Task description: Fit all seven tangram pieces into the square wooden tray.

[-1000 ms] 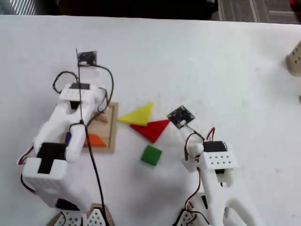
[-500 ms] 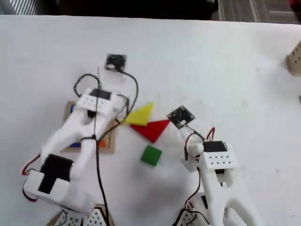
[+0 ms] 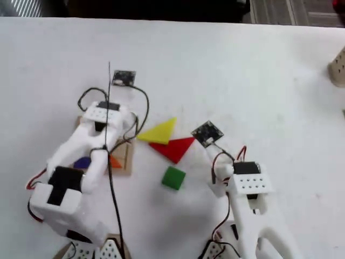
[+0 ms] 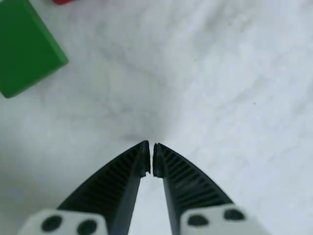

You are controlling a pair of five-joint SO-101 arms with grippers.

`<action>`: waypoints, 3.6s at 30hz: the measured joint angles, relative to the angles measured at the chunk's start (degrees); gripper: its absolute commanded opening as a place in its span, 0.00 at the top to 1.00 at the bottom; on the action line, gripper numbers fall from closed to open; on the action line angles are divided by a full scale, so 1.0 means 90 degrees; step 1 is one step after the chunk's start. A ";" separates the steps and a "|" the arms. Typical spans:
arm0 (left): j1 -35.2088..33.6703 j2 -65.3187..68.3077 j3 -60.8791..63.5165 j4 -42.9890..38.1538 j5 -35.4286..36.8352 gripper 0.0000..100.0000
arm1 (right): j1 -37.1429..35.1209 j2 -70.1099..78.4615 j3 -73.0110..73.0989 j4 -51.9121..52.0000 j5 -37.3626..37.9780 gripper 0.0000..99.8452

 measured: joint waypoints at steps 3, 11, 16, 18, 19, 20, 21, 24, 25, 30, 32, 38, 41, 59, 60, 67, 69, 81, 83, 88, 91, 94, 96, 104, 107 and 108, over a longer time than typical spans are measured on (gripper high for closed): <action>0.0000 0.0010 -0.0010 0.0322 -0.0010 0.98 | -0.0020 0.0000 0.0000 0.0000 0.0000 0.98; -0.0039 -0.0801 0.0987 0.0215 -0.0449 0.98 | -0.0010 0.0000 0.0000 0.0000 0.0225 0.98; -0.0733 -0.1328 0.1641 -0.0254 -0.0537 0.98 | -0.0010 0.0000 0.0000 0.0000 0.0225 0.98; -0.1065 -0.1328 0.1641 -0.0410 -0.0527 0.98 | -0.0010 0.0000 0.0000 0.0000 0.0225 0.98; -0.1172 -0.1328 0.1641 -0.0449 -0.0527 0.98 | -0.0010 0.0000 0.0000 0.0000 0.0225 0.98; -0.1280 -0.1328 0.1641 -0.0469 -0.0527 0.98 | -0.0010 0.0000 0.0000 0.0000 0.0225 0.98; -0.1368 -0.1328 0.1641 -0.0488 -0.0527 0.98 | -0.0010 0.0000 0.0000 0.0000 0.0225 0.98; -0.1495 -0.1270 0.1631 -0.0488 -0.0527 0.98 | -0.0010 0.0000 0.0000 0.0000 0.0225 0.98; -0.1495 -0.1270 0.1602 -0.0488 -0.0527 0.98 | -0.0010 0.0000 0.0000 0.0000 0.0225 0.98; -0.1377 -0.1778 0.1582 -0.0225 -0.0527 0.98 | 0.0000 0.0000 0.0000 0.0000 0.0225 0.98; -0.1133 -0.2237 0.1592 -0.0049 -0.0527 0.98 | -0.0010 0.0000 0.0000 0.0000 0.0225 0.98; -0.0449 -0.3438 0.1836 -0.0020 -0.0391 0.98 | -0.0010 0.0000 0.0000 0.0000 0.0225 0.98; -0.0449 -0.3370 0.1846 -0.0391 -0.0215 0.98 | -0.0010 0.0000 0.0000 0.0000 0.0225 0.98; -0.0762 -0.0664 0.0645 -0.1006 -0.0723 0.98 | -0.0010 0.0000 0.0000 0.0000 0.0225 0.98; -0.0762 -0.0664 0.0645 -0.1045 -0.0762 0.98 | -0.0010 0.0000 0.0000 0.0000 0.0225 0.98; -0.0762 -0.0664 0.0645 -0.1114 -0.0830 0.98 | -0.0010 0.0000 0.0000 0.0000 0.0225 0.98; -0.0762 -0.0664 0.0645 -0.1114 -0.0967 0.98 | -0.0010 0.0000 0.0000 0.0000 0.0225 0.98; -0.0869 -0.0664 0.0703 -0.0518 -0.1416 0.98 | 0.0000 0.0000 0.0000 0.0000 0.0225 0.98; -0.0869 -0.0703 0.0821 -0.0440 -0.1416 0.98 | 0.0000 0.0000 0.0000 0.0000 0.0225 0.98; -0.0869 -0.1338 0.1661 -0.0498 -0.1788 0.98 | 0.0000 0.0000 0.0000 0.0000 0.0225 0.98; -0.0869 -0.1963 0.2305 -0.0762 -0.1836 0.98 | -0.0010 0.0000 0.0000 0.0000 0.0225 0.98; -0.0869 -0.2510 0.2774 -0.1055 -0.1866 0.98 | -0.0010 0.0000 0.0000 0.0000 0.0225 0.98; -0.0869 -0.2774 0.2852 -0.1162 -0.1866 0.98 | 0.0000 0.0000 0.0000 0.0000 0.0225 0.98; -0.1280 -0.2989 0.2608 -0.1231 -0.1368 0.98 | -0.0049 0.0000 0.0000 0.0000 0.0225 0.98; -0.1436 -0.2481 0.2305 -0.1260 -0.1377 0.98 | -0.0049 0.0000 0.0000 0.0000 0.0225 0.98; -0.1485 -0.2237 0.2168 -0.1260 -0.1426 0.98 | -0.0049 0.0000 0.0000 0.0000 0.0225 0.98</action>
